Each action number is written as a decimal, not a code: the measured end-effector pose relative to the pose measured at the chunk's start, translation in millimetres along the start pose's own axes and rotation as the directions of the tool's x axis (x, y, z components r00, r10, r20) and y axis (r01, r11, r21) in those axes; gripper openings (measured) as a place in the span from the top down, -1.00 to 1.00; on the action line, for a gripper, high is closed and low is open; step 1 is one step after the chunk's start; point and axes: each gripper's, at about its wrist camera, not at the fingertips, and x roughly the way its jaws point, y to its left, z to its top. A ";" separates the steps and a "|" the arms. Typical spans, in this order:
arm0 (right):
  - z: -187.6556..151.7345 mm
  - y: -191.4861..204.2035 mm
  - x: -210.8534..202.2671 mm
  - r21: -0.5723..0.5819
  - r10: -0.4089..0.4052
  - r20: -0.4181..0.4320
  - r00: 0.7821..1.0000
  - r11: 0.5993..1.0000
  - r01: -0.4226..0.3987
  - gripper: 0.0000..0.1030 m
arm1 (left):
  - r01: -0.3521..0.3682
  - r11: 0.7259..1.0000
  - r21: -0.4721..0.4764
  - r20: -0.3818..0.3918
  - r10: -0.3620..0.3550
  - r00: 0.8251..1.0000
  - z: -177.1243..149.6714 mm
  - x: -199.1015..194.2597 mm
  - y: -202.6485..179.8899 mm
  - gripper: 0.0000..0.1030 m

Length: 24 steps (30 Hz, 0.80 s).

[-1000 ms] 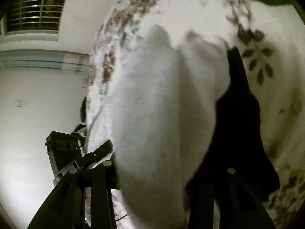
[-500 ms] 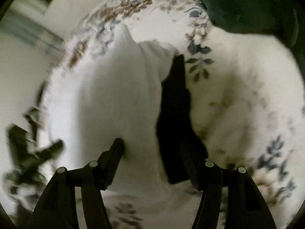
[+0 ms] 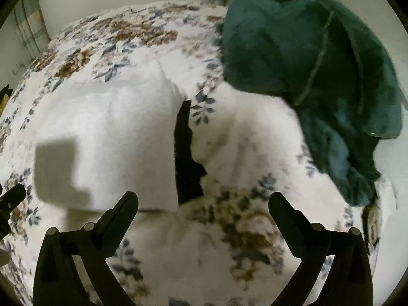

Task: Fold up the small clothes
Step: 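Open both grippers and release the folded sweater onto the dark cloth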

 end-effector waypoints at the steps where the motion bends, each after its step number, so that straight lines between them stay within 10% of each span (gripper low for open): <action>1: -4.2 -4.8 -20.9 0.003 0.002 0.012 1.000 1.000 -0.002 -1.00 | 0.003 1.000 -0.004 0.009 -0.003 1.000 -3.1 -18.5 -1.3 -0.72; 24: -131.7 -111.1 -512.6 0.043 0.038 0.426 0.904 0.997 -0.062 -1.00 | 0.018 0.999 0.035 0.321 -0.028 0.947 -104.5 -423.3 -32.6 -0.72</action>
